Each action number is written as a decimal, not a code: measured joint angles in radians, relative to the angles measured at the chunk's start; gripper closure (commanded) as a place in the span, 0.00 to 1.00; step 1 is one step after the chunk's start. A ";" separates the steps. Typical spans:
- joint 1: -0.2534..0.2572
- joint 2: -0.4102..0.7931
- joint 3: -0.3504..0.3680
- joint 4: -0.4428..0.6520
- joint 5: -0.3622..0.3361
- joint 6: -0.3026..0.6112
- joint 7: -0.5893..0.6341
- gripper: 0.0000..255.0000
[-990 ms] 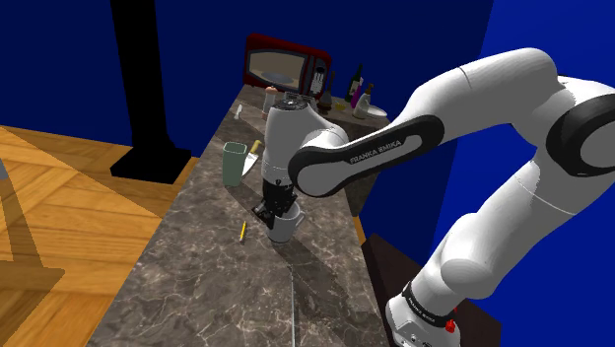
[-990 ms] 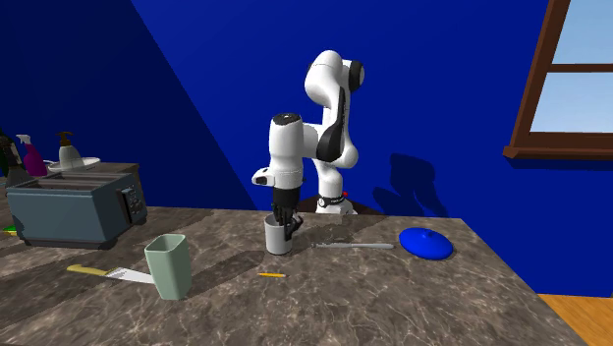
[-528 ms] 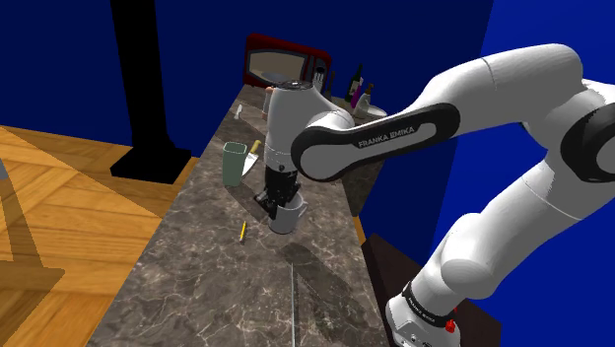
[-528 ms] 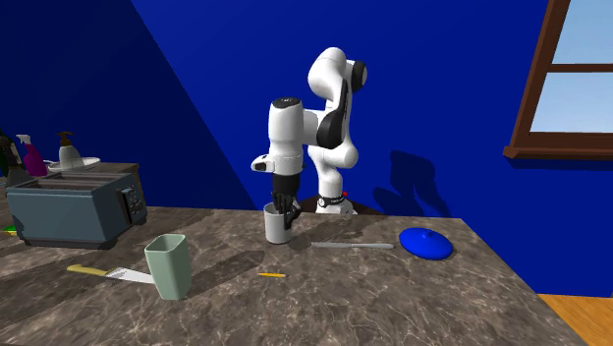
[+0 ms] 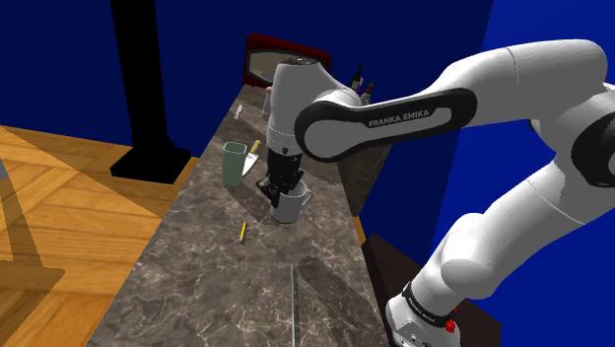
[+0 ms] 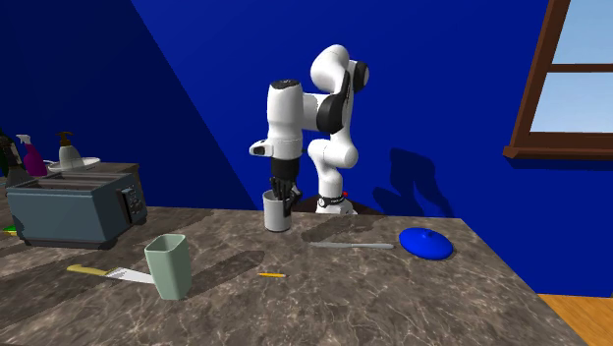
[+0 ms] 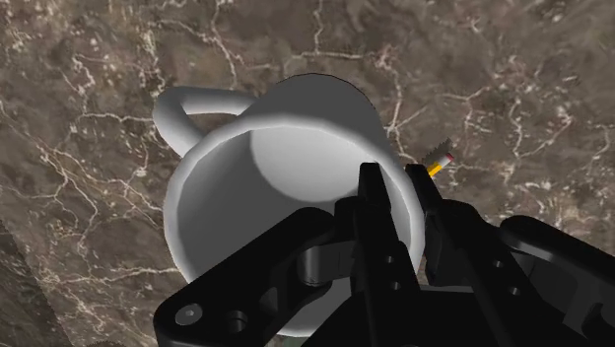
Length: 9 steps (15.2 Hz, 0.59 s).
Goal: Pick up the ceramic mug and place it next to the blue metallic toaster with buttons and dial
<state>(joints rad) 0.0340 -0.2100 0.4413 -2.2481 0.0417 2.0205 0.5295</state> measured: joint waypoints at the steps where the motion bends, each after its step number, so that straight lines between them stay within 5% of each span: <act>1: 0.001 -0.002 0.001 0.010 0.001 -0.013 0.001 1.00; 9: 0.000 -0.034 -0.011 0.091 0.010 -0.122 -0.013 1.00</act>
<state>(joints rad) 0.0337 -0.2440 0.4301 -2.1574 0.0515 1.8984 0.5163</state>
